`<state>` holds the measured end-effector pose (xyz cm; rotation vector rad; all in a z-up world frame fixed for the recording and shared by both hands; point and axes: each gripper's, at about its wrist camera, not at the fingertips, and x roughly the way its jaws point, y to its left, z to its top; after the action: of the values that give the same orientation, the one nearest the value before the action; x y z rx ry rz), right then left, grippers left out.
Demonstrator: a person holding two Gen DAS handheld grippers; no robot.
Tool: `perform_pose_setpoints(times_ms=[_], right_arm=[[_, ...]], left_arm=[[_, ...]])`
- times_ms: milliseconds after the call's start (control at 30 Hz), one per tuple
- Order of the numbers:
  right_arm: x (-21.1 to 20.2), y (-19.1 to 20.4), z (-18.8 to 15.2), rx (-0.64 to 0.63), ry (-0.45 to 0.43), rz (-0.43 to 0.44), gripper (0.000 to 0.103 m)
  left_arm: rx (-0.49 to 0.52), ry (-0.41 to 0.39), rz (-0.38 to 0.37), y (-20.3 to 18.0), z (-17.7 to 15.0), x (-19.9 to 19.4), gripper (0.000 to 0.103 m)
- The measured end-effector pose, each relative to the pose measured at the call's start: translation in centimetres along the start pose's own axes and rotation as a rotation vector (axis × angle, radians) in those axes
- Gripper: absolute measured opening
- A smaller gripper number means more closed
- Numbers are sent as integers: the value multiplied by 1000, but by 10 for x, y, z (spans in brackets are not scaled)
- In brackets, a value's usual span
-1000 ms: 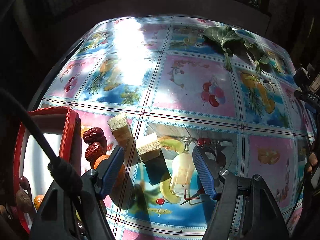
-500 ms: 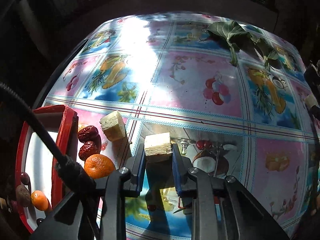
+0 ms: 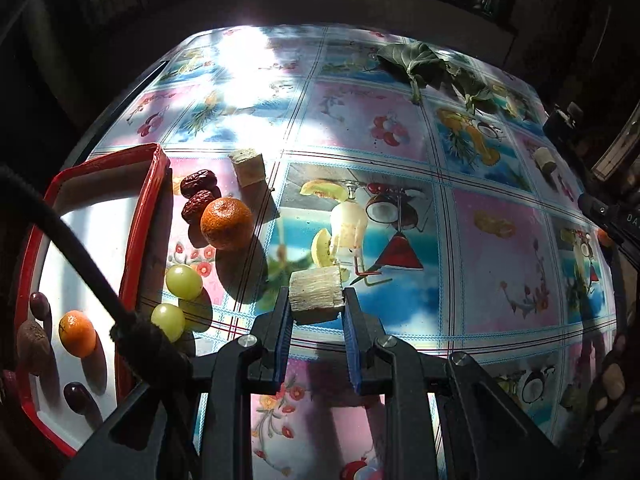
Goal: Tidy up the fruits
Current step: 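Close the left gripper on a pale yellow cube while the right gripper grasps another cube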
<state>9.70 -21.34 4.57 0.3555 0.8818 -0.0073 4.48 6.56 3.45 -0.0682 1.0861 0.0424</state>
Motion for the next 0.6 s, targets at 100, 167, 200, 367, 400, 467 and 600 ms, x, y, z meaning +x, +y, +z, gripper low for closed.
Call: perform_pose_setpoints(times_ms=[100,167,200,367,400,467,600], right_arm=[[25,-13,30,25,20,-46,70],[44,-13,48,-6,7,-94,70],[54,-14,56,-15,6,-138,70],[99,-15,75,-59,60,-183,58],[99,-10,74,-99,38,-216,39],[99,-7,71,-112,43,-225,27],[75,-4,49,-88,28,-151,27]], left_arm=[[-2,-19,-27,4,-7,-15,23],[5,-28,-36,6,-12,-22,23],[8,-30,-40,7,-14,-24,23],[23,-13,-50,7,-19,-23,23],[24,-13,-49,7,-20,-22,23],[21,-9,-51,7,-20,-20,23],[23,-7,-56,7,-22,-21,23]])
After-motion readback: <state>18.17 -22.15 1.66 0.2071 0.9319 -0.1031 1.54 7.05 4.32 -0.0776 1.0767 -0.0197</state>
